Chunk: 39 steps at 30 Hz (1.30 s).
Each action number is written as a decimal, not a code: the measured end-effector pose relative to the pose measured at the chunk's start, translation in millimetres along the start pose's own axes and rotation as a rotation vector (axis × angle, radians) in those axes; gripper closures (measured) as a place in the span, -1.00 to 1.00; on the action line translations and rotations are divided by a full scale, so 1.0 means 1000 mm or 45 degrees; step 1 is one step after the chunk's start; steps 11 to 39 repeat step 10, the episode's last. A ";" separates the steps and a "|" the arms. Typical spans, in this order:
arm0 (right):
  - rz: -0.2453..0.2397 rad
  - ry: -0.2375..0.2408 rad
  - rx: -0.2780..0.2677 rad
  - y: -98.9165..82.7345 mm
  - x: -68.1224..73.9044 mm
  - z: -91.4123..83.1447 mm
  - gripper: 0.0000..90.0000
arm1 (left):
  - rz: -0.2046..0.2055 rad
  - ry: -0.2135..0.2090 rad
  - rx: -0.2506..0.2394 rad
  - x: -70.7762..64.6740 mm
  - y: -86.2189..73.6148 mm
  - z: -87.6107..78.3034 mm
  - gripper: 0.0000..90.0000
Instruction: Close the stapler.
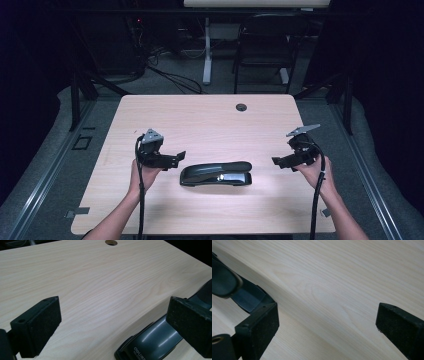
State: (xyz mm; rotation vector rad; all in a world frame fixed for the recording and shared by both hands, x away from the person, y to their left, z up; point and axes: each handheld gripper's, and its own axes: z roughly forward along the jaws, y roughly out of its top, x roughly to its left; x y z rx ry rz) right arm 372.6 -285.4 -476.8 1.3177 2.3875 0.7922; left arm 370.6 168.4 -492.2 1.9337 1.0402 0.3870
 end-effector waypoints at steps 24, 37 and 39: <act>-0.013 -0.013 0.098 -0.006 -0.005 0.016 -0.88 | 0.016 -0.008 0.025 0.000 0.000 0.004 -1.00; -0.013 -0.013 0.098 -0.006 -0.005 0.016 -0.88 | 0.016 -0.008 0.025 0.000 0.000 0.004 -1.00; -0.013 -0.013 0.098 -0.006 -0.005 0.016 -0.88 | 0.016 -0.008 0.025 0.000 0.000 0.004 -1.00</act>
